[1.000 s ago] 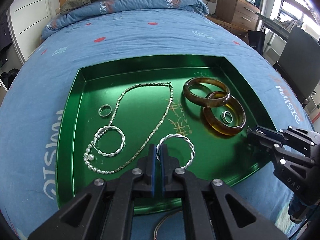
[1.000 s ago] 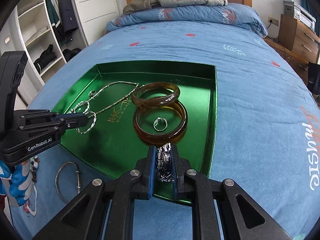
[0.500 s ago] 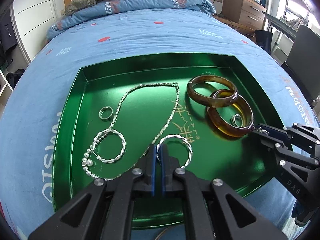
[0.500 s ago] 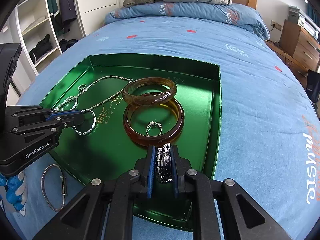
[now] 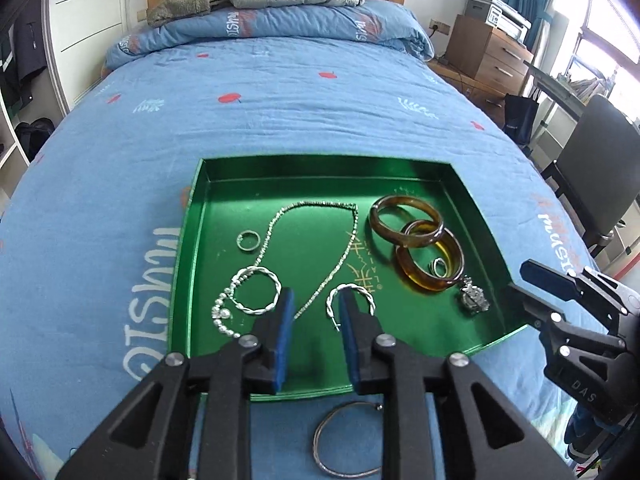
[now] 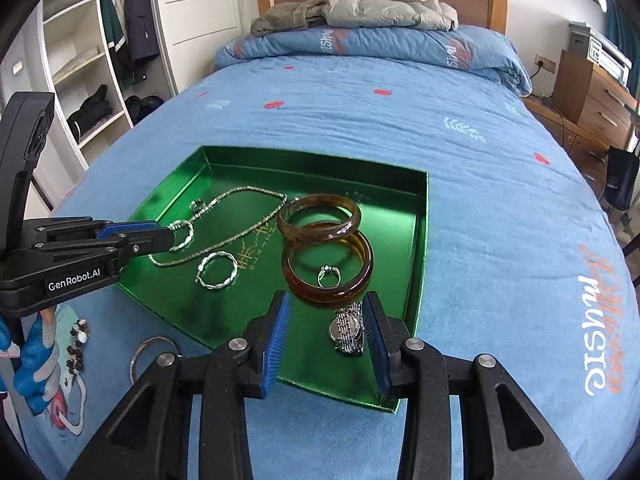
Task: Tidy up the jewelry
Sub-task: 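Lift both tools away from the green tray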
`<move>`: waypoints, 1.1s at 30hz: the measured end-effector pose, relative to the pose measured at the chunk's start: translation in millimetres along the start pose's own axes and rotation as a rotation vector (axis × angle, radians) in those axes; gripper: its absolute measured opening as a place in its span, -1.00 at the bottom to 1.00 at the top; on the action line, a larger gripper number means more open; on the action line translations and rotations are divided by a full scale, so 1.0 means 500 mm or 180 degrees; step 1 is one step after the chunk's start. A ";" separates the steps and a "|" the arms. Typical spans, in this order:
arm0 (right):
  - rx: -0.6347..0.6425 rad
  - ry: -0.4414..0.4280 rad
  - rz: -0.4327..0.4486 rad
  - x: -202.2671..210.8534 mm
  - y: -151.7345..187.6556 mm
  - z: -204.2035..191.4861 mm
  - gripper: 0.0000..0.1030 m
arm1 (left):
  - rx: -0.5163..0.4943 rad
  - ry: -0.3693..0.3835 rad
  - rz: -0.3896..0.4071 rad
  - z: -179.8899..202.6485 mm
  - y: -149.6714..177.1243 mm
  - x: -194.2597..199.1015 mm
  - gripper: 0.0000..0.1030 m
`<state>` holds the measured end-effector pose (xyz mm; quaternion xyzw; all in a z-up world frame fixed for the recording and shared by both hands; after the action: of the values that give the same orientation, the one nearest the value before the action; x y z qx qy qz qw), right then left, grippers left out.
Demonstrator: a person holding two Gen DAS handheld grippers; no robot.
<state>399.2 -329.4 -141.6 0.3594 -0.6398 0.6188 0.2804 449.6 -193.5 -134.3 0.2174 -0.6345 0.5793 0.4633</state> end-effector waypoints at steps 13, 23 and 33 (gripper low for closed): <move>-0.0015 -0.0056 0.0698 0.326 -0.011 -0.068 -0.12 | 0.0200 -0.0034 0.0668 -0.068 0.046 0.354 -0.51; -0.0164 -0.0008 0.1015 0.497 0.092 -0.121 0.05 | 0.0197 -0.0174 0.0828 -0.075 0.199 0.502 -0.49; -0.0224 0.0115 0.1298 0.627 0.187 -0.150 0.07 | 0.0182 -0.0191 0.0911 -0.074 0.330 0.589 -0.22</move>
<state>133.9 -292.6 61.0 0.2013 -0.7153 0.6464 0.1731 187.8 -43.3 20.9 0.1550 -0.6558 0.6505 0.3503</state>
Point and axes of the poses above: each gripper's, at about its wrist camera, not at the fingertips, and x roughly against the way its jaws point, z to its right, y to its underside, the point moved 9 cm from there along -x, roughly the way its jaws point, and after that the axes turned 3 degrees about -z, right-handed, at the moved point
